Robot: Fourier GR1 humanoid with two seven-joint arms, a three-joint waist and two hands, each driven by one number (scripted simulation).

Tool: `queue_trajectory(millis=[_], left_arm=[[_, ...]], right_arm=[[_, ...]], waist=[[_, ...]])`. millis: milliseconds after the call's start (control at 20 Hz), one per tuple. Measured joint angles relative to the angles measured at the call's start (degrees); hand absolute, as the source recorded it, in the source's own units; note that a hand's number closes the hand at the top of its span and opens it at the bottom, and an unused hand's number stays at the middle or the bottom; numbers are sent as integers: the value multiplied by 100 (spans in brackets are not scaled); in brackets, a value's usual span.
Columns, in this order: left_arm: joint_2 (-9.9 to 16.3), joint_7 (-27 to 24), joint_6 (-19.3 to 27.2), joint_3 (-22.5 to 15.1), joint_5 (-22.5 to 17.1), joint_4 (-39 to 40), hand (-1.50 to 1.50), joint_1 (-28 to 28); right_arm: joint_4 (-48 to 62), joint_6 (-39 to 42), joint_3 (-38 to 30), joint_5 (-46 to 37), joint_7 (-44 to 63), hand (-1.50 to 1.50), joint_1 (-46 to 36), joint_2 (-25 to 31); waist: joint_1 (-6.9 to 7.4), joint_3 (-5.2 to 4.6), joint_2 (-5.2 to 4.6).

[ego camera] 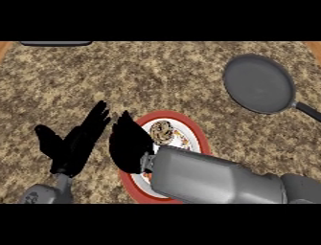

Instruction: Pick the cupcake from the plate and place it in the pan

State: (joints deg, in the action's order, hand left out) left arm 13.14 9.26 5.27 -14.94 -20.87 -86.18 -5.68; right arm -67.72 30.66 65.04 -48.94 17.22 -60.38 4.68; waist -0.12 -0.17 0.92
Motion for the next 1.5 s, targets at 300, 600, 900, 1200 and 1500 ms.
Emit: queue_trajectory(millis=[300, 600, 900, 1200, 1500], left_arm=[[57, 106, -125, 112, -34, -64, 0, -69], [-81, 228, -91, 92, 102, -231, 0, -24], [-93, 245, -209, 239, 149, -239, 0, 0], [-106, 246, -332, 318, 193, -372, 0, 178], [-190, 197, -465, 394, 274, -288, 0, 207]], right_arm=[[-255, 1050, 378, -102, 1263, -150, 478, -357], [-476, 1207, 531, -256, 1914, -150, 963, -439], [-389, 1152, 606, -884, 1876, -150, 1105, -381], [-41, 990, 399, -1475, 1542, -150, 1008, -336], [331, 675, 130, -1986, 1063, -150, 1082, -329]], waist=[[50, 10, -55], [79, 15, -80], [55, 16, -88], [57, 17, -90], [49, 17, -93]])
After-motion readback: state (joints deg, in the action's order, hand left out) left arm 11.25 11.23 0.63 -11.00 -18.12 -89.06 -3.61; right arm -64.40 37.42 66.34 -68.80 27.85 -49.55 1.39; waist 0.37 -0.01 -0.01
